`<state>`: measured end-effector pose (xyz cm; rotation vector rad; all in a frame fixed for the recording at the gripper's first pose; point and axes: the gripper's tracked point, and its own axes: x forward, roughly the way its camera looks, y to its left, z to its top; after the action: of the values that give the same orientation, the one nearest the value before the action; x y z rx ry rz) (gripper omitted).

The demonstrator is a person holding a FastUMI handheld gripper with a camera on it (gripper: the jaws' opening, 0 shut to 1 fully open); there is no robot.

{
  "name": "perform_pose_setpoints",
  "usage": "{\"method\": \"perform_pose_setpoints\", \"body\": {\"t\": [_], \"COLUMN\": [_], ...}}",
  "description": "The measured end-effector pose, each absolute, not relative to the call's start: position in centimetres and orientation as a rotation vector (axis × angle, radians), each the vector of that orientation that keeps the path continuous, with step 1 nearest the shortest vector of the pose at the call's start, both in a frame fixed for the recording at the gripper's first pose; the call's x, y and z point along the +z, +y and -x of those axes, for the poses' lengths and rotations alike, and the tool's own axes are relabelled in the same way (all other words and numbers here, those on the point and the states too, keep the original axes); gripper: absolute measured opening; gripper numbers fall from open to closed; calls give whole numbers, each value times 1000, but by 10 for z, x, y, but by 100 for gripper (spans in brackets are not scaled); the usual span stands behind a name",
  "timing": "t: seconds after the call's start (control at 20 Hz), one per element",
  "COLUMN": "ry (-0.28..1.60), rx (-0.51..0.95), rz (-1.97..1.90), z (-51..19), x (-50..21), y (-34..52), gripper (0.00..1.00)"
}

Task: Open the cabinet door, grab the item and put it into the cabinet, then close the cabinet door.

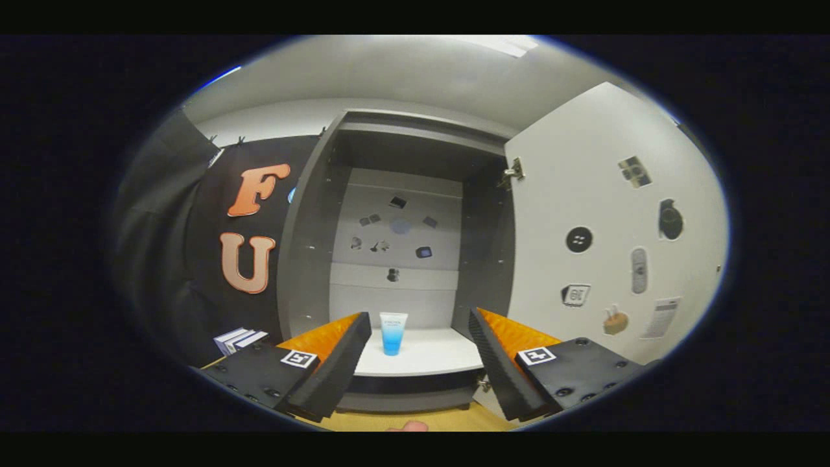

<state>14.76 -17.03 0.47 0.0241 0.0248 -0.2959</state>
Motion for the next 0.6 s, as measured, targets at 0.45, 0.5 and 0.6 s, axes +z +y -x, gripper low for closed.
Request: {"method": "perform_pose_setpoints", "body": {"t": [0.45, 0.5, 0.6], "ry": [77, 93, 128], "rx": [-541, -585, -684], "rz": [-21, -10, 3], "z": [4, 22, 58], "x": [-20, -21, -28], "y": [-252, -266, -296], "gripper": [97, 97, 97]}}
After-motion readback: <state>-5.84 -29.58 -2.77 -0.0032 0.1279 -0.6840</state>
